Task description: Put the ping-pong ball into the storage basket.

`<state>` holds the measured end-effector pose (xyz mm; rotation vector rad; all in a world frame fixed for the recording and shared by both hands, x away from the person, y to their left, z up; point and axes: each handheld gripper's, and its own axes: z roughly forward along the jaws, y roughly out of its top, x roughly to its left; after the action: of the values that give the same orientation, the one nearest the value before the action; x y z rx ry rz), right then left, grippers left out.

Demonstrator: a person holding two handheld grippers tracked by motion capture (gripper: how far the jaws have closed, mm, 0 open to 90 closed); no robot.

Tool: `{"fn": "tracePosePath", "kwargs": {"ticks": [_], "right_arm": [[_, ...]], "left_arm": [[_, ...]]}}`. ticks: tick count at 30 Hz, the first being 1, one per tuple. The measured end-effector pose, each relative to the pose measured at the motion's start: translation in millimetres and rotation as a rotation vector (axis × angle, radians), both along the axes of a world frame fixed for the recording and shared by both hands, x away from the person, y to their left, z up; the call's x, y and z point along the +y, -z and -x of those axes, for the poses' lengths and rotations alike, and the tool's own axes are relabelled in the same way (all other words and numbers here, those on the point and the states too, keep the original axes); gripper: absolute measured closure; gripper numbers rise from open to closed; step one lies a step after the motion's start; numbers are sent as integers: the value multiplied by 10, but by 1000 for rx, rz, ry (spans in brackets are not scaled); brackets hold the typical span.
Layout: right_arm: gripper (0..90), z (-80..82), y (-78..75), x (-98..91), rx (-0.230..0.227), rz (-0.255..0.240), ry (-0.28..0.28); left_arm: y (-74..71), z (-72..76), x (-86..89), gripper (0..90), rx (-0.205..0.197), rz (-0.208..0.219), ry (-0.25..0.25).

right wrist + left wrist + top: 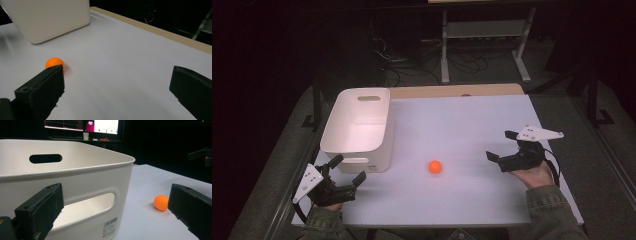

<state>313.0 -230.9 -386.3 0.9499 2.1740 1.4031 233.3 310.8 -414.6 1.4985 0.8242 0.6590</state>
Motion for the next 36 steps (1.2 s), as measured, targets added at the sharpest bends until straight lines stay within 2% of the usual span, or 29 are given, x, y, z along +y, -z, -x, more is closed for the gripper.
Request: {"fn": "tracePosePath", "kwargs": {"ticks": [36], "right_arm": [[0, -116, -71, 279, 35, 49, -85]], "left_arm": [[3, 0, 6, 0, 3, 5, -3]]}}
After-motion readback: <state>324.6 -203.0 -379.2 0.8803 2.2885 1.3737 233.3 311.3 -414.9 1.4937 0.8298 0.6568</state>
